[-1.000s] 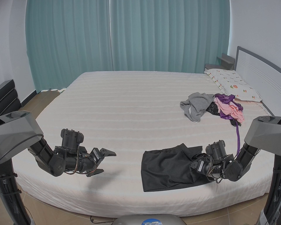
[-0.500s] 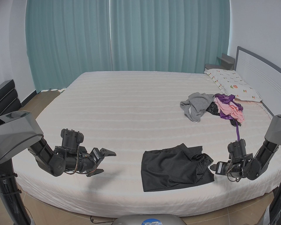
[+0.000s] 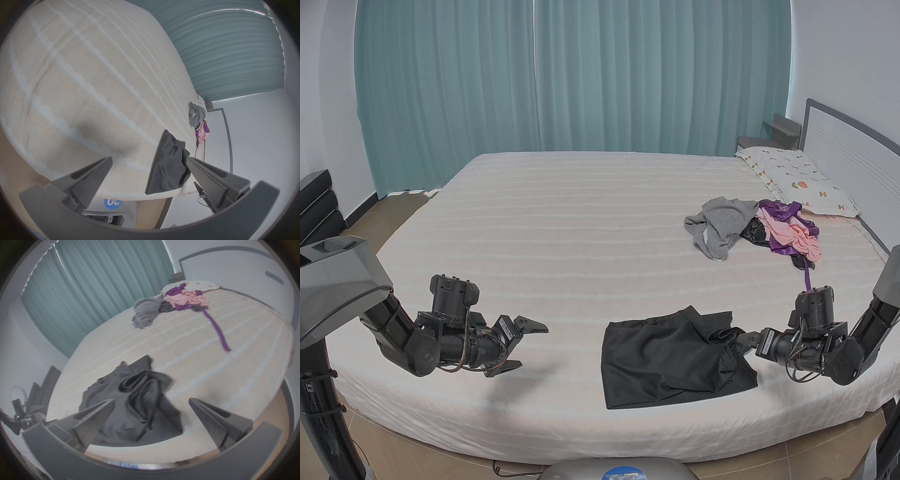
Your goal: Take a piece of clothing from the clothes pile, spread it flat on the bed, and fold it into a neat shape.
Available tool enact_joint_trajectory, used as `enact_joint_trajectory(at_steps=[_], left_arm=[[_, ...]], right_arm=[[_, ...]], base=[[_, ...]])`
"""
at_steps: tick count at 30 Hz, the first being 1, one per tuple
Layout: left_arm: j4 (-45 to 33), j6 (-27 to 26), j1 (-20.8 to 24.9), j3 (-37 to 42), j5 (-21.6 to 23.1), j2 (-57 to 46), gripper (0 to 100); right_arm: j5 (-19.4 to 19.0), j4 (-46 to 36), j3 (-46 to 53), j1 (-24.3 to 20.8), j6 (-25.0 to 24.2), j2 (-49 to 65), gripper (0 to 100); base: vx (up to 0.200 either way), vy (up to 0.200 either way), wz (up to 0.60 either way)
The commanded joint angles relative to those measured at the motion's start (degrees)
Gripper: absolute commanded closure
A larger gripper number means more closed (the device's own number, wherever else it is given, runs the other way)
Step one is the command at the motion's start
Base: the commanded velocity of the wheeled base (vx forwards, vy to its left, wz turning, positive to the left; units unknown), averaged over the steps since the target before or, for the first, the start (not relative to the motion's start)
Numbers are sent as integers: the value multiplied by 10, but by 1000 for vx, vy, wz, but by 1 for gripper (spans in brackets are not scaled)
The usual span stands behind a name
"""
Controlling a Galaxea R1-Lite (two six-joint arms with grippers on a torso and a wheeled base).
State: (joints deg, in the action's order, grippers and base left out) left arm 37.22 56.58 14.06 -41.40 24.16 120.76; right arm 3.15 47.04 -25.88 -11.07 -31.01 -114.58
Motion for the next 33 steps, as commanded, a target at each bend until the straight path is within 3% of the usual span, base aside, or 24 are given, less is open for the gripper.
enact_joint_trajectory(at_steps=[1,4,16,33], left_arm=[[0,0,0,0,-1,1,0],[0,-1,0,0,-10,3,0],[0,-1,4,-2,-16,6,0],[0,-1,5,-1,-16,6,0]], right_arm=[[-25,25,0,-33,-10,-28,0],[-41,53,1,-40,-10,-50,0],[-43,135,-1,-47,-9,-118,0],[-43,159,-15,-55,-10,-148,0]], base=[[0,0,0],[0,0,0],[0,0,0],[0,0,0]])
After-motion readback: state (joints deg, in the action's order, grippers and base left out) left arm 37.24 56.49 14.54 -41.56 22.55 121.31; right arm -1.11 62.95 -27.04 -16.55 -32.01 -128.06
